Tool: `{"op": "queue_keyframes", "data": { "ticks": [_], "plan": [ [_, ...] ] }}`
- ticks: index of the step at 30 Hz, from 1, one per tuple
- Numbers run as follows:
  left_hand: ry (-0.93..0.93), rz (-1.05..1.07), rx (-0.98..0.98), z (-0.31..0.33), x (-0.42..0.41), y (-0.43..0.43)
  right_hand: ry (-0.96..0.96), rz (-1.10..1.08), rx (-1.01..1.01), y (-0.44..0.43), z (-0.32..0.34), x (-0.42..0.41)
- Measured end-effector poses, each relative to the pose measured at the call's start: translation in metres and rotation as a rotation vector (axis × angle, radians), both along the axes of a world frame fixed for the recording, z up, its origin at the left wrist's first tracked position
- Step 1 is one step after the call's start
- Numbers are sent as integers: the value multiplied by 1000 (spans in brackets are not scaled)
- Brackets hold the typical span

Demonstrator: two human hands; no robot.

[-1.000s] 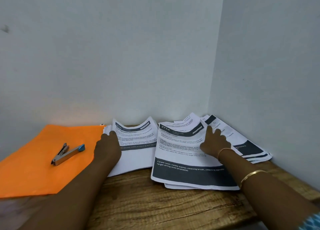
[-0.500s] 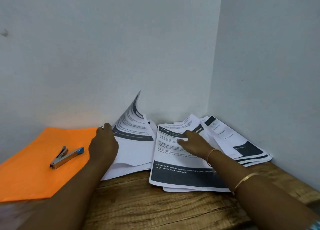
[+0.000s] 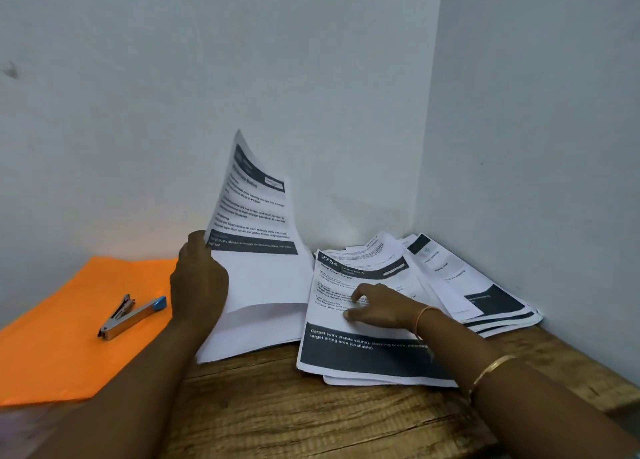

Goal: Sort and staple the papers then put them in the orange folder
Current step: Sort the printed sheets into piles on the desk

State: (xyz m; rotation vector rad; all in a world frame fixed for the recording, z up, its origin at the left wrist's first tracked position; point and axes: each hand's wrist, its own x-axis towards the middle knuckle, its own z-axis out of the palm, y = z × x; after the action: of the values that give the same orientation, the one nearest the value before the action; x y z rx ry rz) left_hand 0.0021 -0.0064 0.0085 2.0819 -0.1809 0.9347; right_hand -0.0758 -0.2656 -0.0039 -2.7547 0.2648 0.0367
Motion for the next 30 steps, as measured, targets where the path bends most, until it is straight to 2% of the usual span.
{"op": "queue_keyframes", "data": {
  "ticks": [10, 17, 19, 21, 23, 25, 26, 28, 30],
  "plan": [
    [51, 35, -276, 10, -3, 3, 103, 90, -80, 3, 0, -3],
    [153, 21, -433, 10, -3, 2, 95, 85, -77, 2, -4, -1],
    [179, -23, -467, 10, -5, -1, 24, 104, -41, 4, -2, -3],
    [211, -102, -453, 8, -8, -6, -155, 52, 139, 7, 2, -6],
    [242, -190, -389, 3, -12, -14, -290, -75, 519, 7, 12, -10],
    [264, -278, -322, -2, -17, -23, -274, -180, 971, 3, 22, -10],
    [274, -320, -289, -3, -20, -28, -254, -183, 1121, -1, 26, -10],
    [297, -380, -222, -5, -28, -40, -231, -133, 1247, -8, 31, -7],
    [318, -411, -129, -7, -34, -49, -226, -143, 1127, -10, 33, -5]
  ]
}}
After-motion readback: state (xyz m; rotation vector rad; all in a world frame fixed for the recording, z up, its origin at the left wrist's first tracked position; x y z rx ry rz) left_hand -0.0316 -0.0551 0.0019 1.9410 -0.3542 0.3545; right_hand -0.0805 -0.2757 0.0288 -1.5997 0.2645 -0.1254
